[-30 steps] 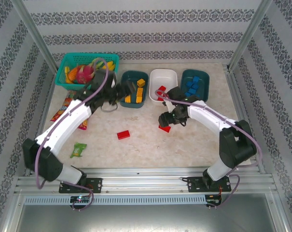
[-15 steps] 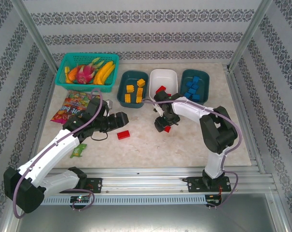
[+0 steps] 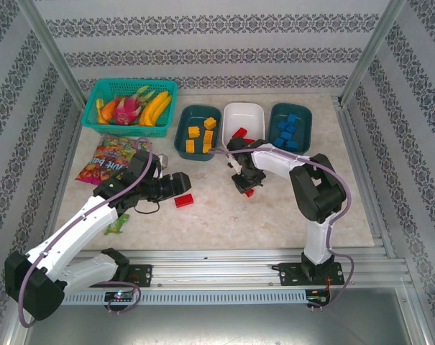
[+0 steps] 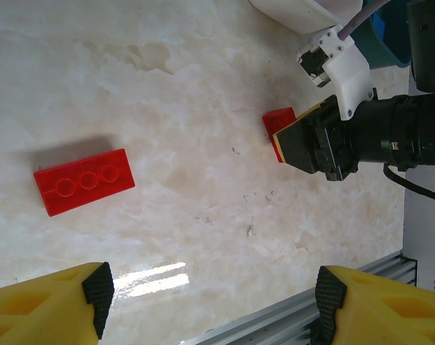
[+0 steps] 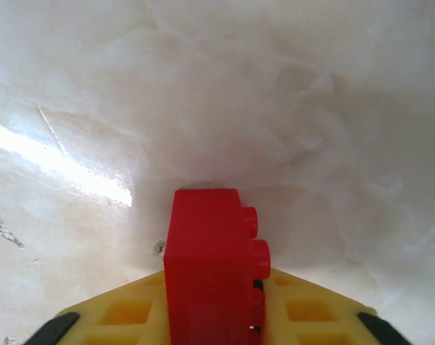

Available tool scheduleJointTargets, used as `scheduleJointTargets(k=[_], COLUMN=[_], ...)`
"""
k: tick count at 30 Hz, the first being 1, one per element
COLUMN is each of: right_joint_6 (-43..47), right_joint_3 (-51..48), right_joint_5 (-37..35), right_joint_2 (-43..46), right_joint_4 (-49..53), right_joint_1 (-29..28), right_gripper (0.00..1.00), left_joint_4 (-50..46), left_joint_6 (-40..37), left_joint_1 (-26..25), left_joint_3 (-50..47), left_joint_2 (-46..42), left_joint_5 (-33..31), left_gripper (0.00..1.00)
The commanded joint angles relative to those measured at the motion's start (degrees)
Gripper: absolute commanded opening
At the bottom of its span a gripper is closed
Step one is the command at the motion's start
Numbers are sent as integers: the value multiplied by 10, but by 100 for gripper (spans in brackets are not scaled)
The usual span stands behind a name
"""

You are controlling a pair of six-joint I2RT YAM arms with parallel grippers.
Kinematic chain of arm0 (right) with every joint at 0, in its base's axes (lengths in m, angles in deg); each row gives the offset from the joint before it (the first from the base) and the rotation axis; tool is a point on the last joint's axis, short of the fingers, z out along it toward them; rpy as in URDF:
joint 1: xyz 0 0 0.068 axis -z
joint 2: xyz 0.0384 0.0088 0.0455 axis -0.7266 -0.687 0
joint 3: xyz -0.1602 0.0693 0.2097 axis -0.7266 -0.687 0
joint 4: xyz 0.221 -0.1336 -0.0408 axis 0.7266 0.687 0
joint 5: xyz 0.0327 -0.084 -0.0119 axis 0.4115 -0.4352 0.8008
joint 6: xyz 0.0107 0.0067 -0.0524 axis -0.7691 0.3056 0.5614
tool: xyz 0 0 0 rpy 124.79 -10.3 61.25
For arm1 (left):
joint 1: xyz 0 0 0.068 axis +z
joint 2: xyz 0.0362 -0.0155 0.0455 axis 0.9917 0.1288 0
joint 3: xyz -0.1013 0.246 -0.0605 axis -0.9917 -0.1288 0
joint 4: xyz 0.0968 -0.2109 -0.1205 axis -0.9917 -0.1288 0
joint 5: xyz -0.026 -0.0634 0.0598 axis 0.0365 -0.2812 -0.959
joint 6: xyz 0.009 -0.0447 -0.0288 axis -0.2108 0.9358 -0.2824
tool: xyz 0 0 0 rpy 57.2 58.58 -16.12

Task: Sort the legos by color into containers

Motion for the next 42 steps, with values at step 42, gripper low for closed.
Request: scheduleJointTargets(k=[42], right_joint_6=[-127], right_joint_3=[699], right_joint_5=[-139], right_joint_2=[-382], right_joint_4=[147], right_joint_1=[142], right_gripper=[23], left_joint_4=[77], left_joint_6=[-9], left_joint_1=[11], left_joint_3=[506], left_joint_2=[443], left_joint_5=[38], left_gripper=[76])
